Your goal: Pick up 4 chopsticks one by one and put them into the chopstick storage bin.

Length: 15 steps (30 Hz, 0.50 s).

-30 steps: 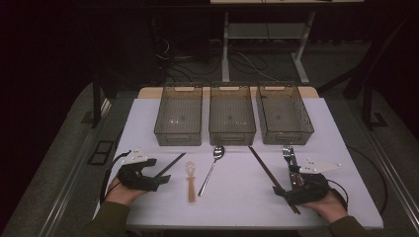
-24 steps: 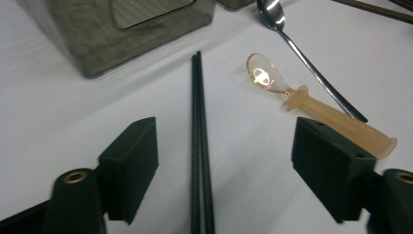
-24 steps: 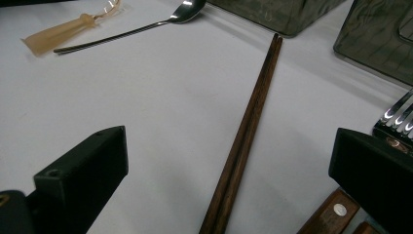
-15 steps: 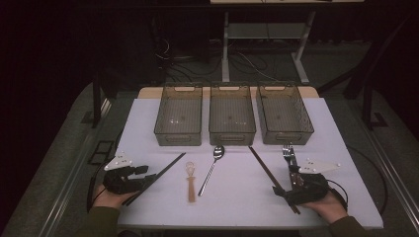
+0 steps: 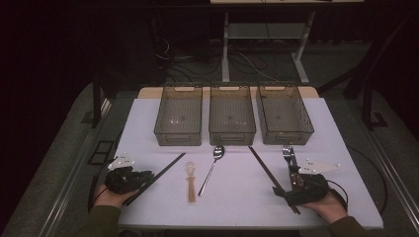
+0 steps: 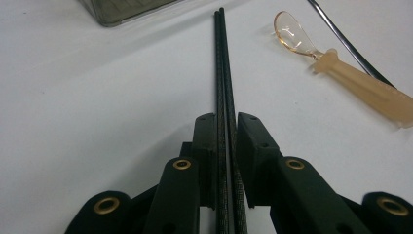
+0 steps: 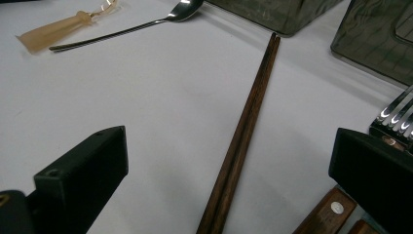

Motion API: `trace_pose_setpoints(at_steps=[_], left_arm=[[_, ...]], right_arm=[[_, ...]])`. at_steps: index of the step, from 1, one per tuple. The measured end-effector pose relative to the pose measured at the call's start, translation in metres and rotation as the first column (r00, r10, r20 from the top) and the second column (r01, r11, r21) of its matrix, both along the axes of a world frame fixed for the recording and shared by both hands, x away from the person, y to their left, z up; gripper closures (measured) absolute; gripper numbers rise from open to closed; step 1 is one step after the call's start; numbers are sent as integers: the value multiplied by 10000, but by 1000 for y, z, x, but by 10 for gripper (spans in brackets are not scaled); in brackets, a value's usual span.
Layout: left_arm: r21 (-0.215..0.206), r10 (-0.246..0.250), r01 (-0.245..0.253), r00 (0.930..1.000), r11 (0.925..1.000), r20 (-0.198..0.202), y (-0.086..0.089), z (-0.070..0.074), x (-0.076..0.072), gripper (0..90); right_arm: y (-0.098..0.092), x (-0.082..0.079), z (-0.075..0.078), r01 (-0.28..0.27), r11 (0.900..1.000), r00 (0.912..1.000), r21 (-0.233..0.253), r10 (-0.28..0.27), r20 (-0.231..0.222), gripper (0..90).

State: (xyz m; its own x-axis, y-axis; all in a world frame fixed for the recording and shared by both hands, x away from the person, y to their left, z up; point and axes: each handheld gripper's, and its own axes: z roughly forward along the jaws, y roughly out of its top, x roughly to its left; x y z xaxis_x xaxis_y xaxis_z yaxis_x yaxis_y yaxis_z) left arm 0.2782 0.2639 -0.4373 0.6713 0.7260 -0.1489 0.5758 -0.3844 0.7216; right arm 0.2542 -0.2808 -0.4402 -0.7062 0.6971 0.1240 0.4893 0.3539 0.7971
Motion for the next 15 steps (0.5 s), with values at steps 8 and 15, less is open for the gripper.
trace_pose_setpoints(at_steps=[8, 15], left_arm=[[219, -17, 19, 10000, 9998, -86, 0, -2, 1, 790], [346, -83, 90, 9998, 9994, -184, 0, -4, 2, 797]], right_arm=[[-1, 0, 0, 21, 10000, 10000, -12, -21, 30, 5], [-1, 0, 0, 32, 10000, 10000, -29, -31, 54, 6]])
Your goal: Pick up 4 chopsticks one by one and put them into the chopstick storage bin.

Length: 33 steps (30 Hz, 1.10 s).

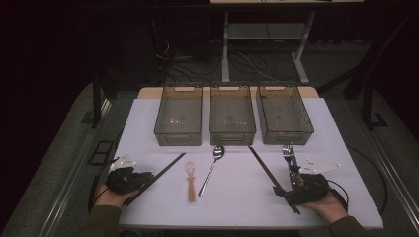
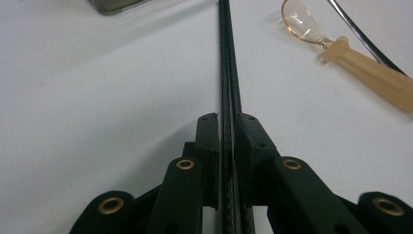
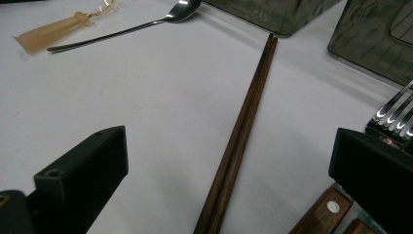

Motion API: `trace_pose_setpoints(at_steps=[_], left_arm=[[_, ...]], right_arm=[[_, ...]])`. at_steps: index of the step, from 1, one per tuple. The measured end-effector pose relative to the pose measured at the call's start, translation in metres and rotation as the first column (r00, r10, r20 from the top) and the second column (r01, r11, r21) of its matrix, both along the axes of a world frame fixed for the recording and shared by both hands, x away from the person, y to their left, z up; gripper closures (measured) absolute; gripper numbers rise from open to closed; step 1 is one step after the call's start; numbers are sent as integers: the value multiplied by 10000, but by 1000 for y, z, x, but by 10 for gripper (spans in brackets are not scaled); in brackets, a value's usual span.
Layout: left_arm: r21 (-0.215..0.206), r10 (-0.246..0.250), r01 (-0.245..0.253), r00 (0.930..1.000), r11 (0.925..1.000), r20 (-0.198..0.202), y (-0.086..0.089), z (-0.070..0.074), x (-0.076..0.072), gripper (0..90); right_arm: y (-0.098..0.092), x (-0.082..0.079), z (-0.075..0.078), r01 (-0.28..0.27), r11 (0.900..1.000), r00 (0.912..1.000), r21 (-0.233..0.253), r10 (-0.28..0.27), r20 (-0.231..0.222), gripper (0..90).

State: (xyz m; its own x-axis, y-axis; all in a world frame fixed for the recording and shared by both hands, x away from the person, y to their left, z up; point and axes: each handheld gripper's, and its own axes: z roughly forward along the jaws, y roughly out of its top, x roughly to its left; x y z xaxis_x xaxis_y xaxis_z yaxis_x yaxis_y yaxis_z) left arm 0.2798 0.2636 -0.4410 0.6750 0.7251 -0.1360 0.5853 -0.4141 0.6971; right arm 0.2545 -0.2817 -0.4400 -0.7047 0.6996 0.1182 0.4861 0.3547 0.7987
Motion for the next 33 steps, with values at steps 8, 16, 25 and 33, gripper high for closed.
trace_pose_setpoints(at_steps=[8, 16, 25, 33], left_arm=[[241, 126, -125, 9999, 9996, -67, -1, -2, 0, 798], [523, -60, 45, 9996, 9986, 288, -1, -4, -2, 827], [615, -204, 178, 9989, 9979, 416, -1, -4, -3, 848], [250, -176, 171, 9996, 9995, 214, 3, -5, 0, 855]], right_arm=[[0, 0, 0, 28, 10000, 10000, -1, -28, 14, 6], [-1, 0, 1, 18, 10000, 10000, 11, -18, 39, 6], [-1, -1, 2, 20, 10000, 10000, 25, -20, 71, 6], [-1, -1, 2, 20, 10000, 10000, 12, -20, 78, 5]])
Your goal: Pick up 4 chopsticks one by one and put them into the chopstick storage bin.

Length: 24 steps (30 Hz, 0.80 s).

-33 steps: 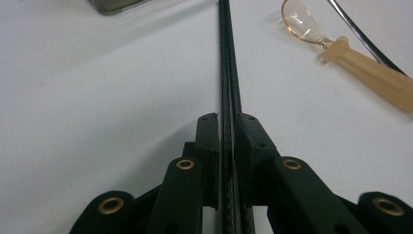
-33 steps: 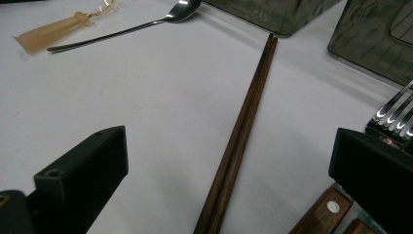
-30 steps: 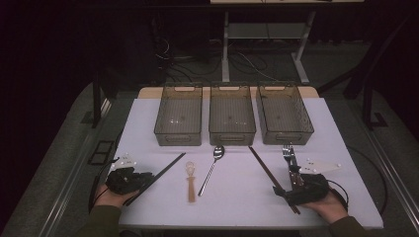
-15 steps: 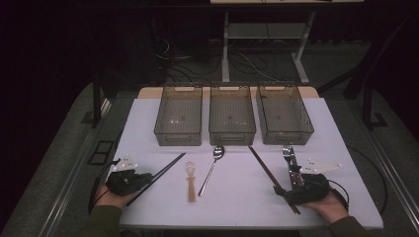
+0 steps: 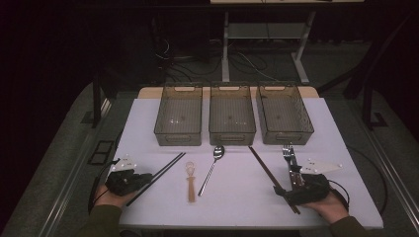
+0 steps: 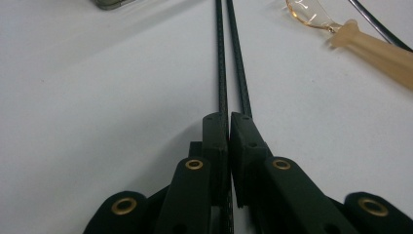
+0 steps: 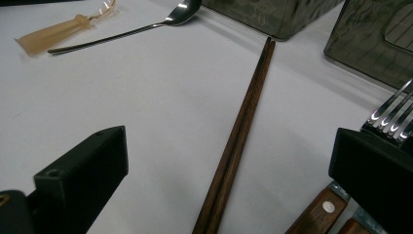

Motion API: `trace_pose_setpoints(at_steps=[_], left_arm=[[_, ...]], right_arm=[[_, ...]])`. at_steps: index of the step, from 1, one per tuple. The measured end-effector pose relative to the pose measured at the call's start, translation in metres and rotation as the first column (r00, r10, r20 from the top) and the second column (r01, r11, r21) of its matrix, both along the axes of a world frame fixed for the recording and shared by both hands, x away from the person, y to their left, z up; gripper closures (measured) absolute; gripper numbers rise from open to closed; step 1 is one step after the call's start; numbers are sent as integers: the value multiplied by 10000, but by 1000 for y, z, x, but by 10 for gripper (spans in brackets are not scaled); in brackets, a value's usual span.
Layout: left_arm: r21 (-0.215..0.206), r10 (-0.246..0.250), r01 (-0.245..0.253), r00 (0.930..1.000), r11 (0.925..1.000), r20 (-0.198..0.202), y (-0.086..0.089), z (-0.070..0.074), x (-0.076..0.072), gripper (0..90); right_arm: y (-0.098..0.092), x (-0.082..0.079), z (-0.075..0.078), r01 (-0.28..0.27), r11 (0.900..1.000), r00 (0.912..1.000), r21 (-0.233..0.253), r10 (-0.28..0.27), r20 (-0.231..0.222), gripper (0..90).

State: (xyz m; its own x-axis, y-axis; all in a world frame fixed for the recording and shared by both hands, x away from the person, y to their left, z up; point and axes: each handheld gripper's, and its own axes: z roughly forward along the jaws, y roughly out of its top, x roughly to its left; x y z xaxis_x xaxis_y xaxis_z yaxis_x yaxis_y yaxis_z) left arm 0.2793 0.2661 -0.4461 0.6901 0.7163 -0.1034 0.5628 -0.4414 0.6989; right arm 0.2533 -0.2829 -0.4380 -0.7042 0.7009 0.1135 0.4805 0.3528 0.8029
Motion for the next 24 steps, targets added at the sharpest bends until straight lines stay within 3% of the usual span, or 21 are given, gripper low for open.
trace_pose_setpoints(at_steps=[9, 24], left_arm=[[-394, 279, -297, 9986, 9988, -450, 1, 4, 1, 855], [-454, 42, -52, 9998, 9990, -209, -3, 20, 0, 854]], right_arm=[[1, 0, -1, -6, 10000, 10000, -23, 6, 12, 5], [0, 0, -1, -6, 10000, 10000, 44, 5, 40, 5]])
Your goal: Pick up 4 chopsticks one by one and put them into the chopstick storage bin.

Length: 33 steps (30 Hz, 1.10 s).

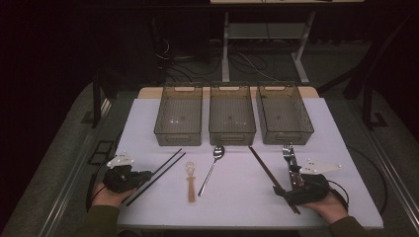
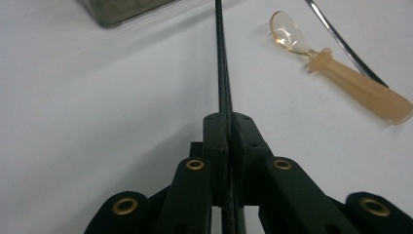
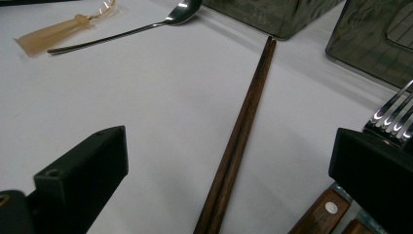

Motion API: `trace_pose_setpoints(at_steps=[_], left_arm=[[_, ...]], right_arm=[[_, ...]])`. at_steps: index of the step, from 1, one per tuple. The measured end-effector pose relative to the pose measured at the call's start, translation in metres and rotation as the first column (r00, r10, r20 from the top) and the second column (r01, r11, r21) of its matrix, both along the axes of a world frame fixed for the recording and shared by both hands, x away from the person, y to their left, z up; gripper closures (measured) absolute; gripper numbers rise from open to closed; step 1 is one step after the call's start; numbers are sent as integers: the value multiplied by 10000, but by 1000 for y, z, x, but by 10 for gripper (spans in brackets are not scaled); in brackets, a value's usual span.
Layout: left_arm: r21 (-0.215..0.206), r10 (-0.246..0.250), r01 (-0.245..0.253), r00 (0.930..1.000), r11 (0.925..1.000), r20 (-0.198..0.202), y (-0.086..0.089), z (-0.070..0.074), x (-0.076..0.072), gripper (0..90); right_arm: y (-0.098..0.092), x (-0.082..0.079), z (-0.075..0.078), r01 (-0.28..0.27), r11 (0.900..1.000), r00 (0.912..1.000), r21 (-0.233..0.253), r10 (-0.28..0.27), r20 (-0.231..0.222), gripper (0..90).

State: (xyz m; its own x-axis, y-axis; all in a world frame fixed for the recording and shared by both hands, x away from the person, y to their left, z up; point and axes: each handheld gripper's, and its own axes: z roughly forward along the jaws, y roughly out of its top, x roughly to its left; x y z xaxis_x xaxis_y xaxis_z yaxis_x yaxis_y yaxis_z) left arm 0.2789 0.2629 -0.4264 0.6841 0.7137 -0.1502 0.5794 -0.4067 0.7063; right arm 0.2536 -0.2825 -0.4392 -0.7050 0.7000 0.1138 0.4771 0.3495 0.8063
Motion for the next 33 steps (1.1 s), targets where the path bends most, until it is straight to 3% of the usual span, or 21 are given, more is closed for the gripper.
trace_pose_setpoints(at_steps=[3, 20, 33], left_arm=[[16, -153, 153, 9999, 9999, 38, -2, 2, -1, 854], [-744, -383, 410, 9985, 9964, 382, -12, 14, -3, 854], [-932, -660, 707, 9964, 9931, 532, -28, 24, 2, 854]], right_arm=[[0, 0, 0, 55, 9999, 10000, 92, -56, 10, 5], [4, 2, -4, 99, 9999, 9999, -14, -99, 62, 6], [3, 2, -4, 155, 9999, 9999, -8, -155, 31, 5]])
